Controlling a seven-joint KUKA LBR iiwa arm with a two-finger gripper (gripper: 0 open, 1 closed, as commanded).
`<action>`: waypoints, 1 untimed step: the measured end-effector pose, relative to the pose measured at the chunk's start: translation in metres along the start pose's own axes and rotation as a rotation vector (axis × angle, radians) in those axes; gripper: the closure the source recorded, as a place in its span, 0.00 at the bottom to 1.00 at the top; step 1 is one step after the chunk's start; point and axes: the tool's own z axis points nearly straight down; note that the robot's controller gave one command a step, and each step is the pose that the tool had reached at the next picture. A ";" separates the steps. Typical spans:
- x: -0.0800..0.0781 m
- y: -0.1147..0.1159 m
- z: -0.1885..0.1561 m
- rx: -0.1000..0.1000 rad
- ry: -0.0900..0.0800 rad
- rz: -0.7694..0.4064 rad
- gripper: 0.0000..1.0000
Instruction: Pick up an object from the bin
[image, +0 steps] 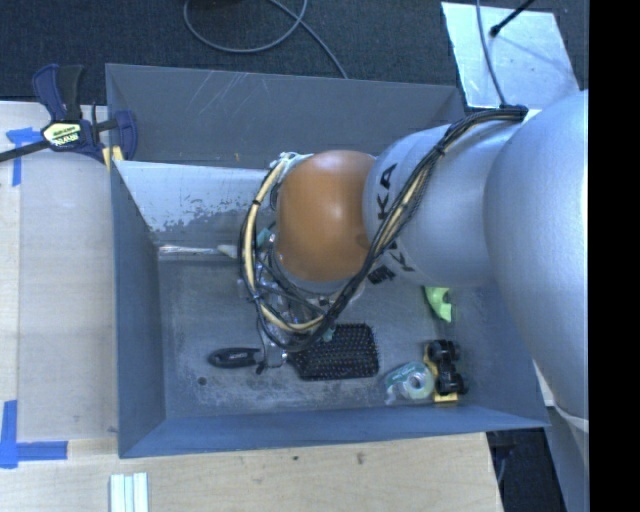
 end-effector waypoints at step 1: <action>0.036 -0.016 0.036 0.000 0.001 -0.126 1.00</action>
Offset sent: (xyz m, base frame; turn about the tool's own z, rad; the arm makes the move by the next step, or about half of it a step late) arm 0.0000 0.0000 0.0000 0.0000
